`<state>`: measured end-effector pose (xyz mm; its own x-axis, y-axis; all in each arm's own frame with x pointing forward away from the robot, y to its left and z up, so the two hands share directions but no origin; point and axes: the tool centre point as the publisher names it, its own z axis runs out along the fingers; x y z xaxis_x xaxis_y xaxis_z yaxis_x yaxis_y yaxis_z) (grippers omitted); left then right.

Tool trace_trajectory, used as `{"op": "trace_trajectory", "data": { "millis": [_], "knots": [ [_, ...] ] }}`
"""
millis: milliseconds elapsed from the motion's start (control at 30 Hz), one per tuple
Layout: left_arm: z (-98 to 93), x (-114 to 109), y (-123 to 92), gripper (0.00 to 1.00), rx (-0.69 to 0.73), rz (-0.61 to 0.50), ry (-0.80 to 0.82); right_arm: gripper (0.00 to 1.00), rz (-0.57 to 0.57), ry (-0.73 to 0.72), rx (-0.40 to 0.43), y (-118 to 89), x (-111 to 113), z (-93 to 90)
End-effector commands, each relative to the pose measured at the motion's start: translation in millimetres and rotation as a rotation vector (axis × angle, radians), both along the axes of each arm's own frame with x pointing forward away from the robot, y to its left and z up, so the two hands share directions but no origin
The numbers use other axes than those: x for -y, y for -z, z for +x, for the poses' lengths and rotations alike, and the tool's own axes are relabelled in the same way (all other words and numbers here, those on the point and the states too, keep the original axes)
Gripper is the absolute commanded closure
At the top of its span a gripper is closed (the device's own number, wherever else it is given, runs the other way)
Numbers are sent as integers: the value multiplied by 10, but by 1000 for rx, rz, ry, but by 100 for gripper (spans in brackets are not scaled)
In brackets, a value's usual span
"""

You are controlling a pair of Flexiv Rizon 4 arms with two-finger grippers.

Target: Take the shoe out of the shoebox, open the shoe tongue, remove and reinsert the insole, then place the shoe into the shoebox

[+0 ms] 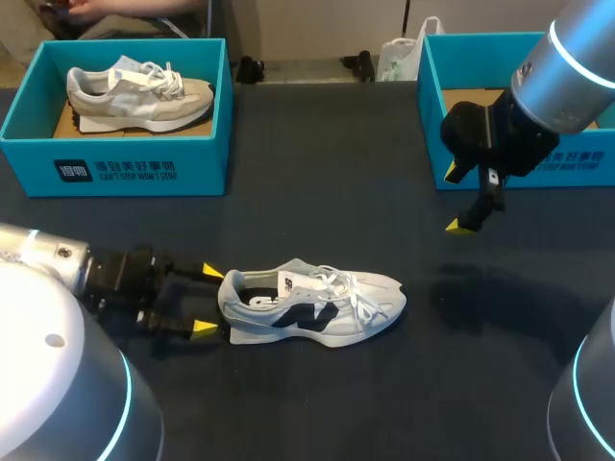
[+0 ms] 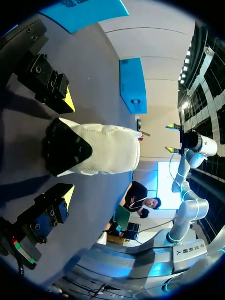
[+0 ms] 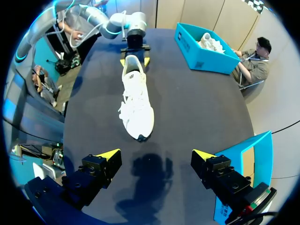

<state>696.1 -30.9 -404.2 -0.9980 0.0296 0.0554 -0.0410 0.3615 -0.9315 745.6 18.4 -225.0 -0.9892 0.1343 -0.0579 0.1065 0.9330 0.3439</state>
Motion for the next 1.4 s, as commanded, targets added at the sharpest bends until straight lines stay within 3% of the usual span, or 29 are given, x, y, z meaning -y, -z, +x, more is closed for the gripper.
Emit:
{"op": "trace_trajectory", "data": {
  "millis": [33, 500, 1167, 1200, 1300, 1367, 1400],
  "knots": [
    [-65, 139, 14, 0, -1, 12, 0, 0, -2, 2, 0, 10, -7, 0],
    [-78, 363, 84, 0, 23, 23, -1, 0, -2, 2, 0, 10, -7, 0],
    [-32, 478, 191, 0, 33, 37, -36, 0, -2, 2, 0, 10, -7, 0],
    [-34, 485, 202, 3, 38, 52, -33, 0, -2, 2, 0, 10, -7, 0],
    [-33, 493, 220, 28, 32, 55, -38, 0, -2, 2, 0, 10, -7, 0],
    [-31, 495, 223, 51, 31, 57, -38, 0, -2, 2, 0, 10, -7, 0],
    [-29, 496, 225, 57, 31, 59, -37, 0, -2, 2, 0, 10, -7, 0]
  ]
}}
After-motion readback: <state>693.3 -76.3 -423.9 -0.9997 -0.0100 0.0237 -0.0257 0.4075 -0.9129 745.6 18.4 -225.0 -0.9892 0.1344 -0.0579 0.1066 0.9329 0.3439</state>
